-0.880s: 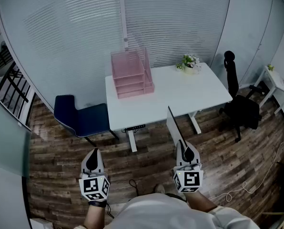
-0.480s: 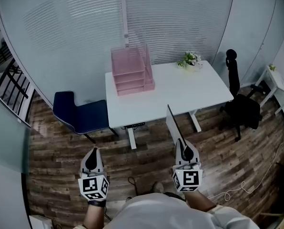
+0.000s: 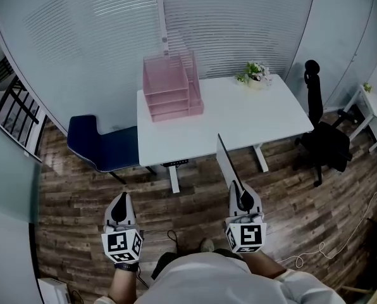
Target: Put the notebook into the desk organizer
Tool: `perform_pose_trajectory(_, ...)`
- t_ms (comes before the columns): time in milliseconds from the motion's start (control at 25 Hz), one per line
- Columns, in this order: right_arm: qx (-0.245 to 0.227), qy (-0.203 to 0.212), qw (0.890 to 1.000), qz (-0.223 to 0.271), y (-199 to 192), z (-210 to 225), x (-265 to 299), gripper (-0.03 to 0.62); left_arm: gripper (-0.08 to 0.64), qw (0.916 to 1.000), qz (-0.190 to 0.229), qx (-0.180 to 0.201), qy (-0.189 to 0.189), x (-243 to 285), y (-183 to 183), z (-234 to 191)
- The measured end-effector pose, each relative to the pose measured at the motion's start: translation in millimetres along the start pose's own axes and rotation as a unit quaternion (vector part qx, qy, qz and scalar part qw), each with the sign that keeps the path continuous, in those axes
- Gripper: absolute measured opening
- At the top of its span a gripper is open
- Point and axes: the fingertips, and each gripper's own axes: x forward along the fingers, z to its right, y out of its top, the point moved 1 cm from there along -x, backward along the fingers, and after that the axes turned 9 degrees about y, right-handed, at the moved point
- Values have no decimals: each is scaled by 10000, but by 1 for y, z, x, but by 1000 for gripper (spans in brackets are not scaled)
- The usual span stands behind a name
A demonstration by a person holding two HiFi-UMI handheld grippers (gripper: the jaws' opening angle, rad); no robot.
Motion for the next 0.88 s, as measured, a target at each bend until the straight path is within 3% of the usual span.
perform_pose_trajectory(400,-66,318,9995,-49,-12,26,61,21,8,9997,-169,-93,143,43,-13,13)
perform_pose_trajectory(680,-258,149,9995,-106,-14,30,145,21,8,9996,-104,-161,-208,141,-16,-4)
perform_pose_trajectory(880,-497,-86,9985,-231,-7,35,227,21,8,9984,-27,-278,-487,229,2,-32)
